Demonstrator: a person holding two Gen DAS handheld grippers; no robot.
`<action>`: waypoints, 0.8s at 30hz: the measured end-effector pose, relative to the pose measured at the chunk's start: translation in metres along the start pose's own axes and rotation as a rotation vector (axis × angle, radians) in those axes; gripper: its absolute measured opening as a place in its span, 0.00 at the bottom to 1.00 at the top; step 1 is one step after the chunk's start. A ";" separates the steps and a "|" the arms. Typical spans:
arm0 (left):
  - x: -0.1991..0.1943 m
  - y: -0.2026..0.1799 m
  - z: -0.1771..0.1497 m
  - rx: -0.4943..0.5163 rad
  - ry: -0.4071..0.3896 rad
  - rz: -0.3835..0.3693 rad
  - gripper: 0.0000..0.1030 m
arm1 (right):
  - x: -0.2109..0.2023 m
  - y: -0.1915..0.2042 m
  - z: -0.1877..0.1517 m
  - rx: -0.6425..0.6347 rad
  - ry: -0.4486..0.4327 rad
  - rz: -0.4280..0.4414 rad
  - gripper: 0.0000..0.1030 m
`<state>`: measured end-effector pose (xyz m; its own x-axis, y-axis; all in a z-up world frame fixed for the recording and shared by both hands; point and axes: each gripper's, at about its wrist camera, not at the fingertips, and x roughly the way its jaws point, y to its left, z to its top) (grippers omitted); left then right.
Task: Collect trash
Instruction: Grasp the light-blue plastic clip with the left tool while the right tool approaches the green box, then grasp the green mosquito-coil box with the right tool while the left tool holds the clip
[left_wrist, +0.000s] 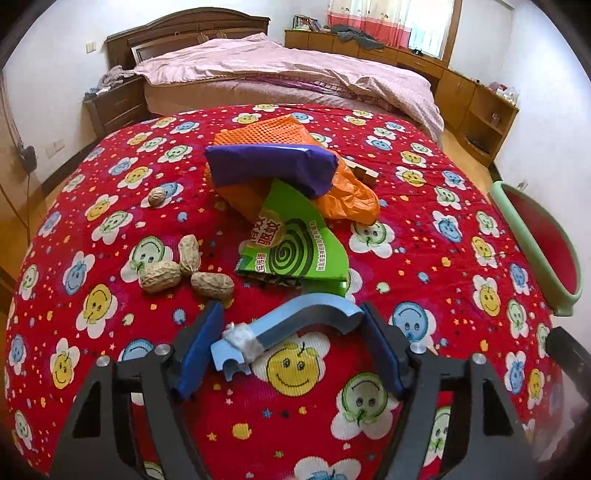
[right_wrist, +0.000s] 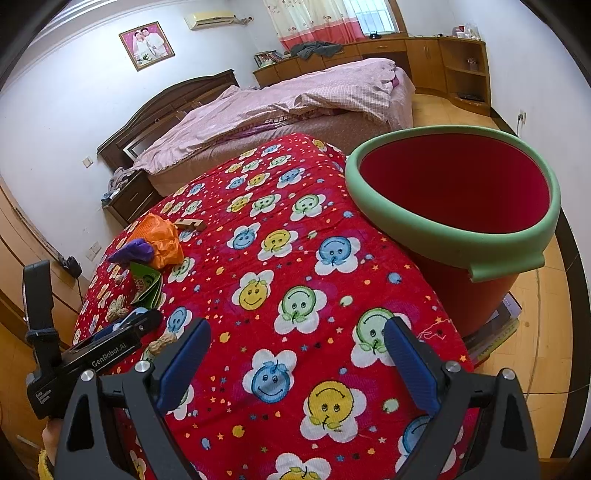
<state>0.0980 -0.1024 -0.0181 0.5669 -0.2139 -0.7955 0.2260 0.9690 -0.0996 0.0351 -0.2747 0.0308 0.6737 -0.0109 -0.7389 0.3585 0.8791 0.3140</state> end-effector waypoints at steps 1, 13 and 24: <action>-0.002 0.002 0.000 -0.005 -0.002 -0.010 0.72 | 0.000 0.001 0.000 -0.003 0.000 0.001 0.94; -0.038 0.043 -0.001 -0.043 -0.030 0.034 0.73 | -0.002 0.040 0.003 -0.107 0.000 0.032 0.94; -0.042 0.102 -0.002 -0.154 -0.025 0.137 0.73 | 0.019 0.092 0.007 -0.219 0.030 0.068 0.94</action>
<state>0.0957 0.0056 0.0043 0.6039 -0.0801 -0.7931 0.0224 0.9962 -0.0836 0.0855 -0.1979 0.0495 0.6710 0.0630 -0.7388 0.1618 0.9600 0.2287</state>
